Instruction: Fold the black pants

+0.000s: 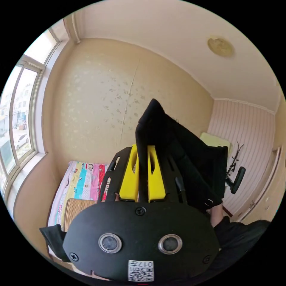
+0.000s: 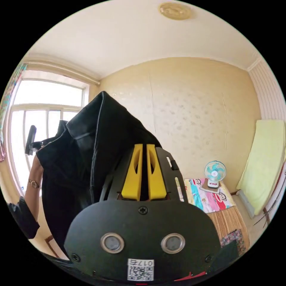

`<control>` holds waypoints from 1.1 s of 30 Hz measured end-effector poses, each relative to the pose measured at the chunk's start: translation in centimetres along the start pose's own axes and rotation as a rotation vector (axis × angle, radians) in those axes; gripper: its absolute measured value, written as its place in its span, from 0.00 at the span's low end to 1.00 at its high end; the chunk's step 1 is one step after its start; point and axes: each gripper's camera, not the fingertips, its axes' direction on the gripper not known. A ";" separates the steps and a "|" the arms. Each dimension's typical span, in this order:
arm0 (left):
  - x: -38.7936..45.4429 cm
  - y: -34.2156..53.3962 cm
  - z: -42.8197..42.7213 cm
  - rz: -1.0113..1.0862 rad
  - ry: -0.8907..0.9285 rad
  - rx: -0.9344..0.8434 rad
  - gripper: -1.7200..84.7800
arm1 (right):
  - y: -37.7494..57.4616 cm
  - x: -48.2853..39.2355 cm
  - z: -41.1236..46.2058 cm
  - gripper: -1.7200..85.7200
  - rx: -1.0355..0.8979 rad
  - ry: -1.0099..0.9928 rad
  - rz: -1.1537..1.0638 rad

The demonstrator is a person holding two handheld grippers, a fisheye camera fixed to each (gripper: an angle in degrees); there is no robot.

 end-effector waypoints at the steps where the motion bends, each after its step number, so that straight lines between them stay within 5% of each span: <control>1: -3.2 -1.3 5.7 -0.041 -0.071 -0.071 0.12 | -2.1 0.5 7.6 0.06 -0.127 0.058 -0.005; 5: -13.3 2.0 16.5 -0.283 -0.216 -0.378 0.13 | 2.5 4.6 26.7 0.07 -0.651 0.111 -0.020; 8: -18.2 9.5 20.0 -0.298 -0.139 -0.431 0.12 | 11.3 7.3 30.2 0.08 -0.763 0.130 -0.051; 12: -22.7 24.0 25.0 -0.384 -0.136 -0.722 0.12 | 26.0 12.3 31.9 0.08 -1.070 0.087 -0.011; 16: -22.4 35.7 27.7 -0.421 -0.107 -1.002 0.11 | 40.1 20.3 27.5 0.09 -1.366 0.127 0.244; 23: -17.2 42.1 30.4 -0.476 0.053 -1.180 0.11 | 44.6 32.3 19.3 0.12 -1.400 0.152 0.577; 30: -9.1 40.1 32.6 -0.251 0.167 -1.267 0.11 | 45.7 39.5 17.4 0.16 -1.494 0.144 0.457; 33: -7.8 37.3 33.8 -0.333 0.258 -1.232 0.13 | 44.9 40.3 16.3 0.12 -1.540 0.085 0.350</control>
